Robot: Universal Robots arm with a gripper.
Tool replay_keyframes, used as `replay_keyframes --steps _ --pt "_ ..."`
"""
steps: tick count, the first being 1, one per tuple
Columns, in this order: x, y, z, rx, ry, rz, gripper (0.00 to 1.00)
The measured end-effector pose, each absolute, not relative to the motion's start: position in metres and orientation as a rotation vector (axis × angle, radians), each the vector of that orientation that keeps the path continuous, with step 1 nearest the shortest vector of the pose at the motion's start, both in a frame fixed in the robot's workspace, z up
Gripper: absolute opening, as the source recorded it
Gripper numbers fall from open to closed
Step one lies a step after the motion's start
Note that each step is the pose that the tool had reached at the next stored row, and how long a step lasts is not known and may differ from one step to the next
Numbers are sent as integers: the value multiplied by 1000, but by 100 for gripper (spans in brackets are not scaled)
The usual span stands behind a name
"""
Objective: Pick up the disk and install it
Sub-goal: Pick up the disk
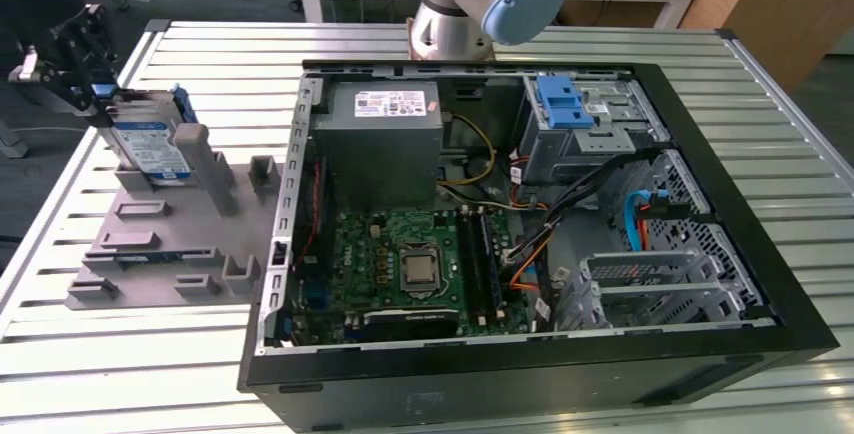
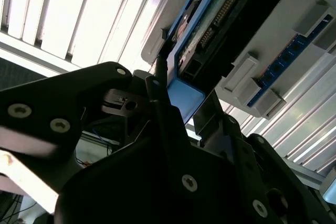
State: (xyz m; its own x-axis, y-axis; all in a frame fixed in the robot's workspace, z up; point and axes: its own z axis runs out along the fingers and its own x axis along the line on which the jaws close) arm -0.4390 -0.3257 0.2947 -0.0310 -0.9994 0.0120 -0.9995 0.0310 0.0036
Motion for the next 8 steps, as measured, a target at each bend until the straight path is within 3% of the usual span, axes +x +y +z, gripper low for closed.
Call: replay_keyframes --steps 8 --pt "-439 -326 292 2148 -2275 8 46"
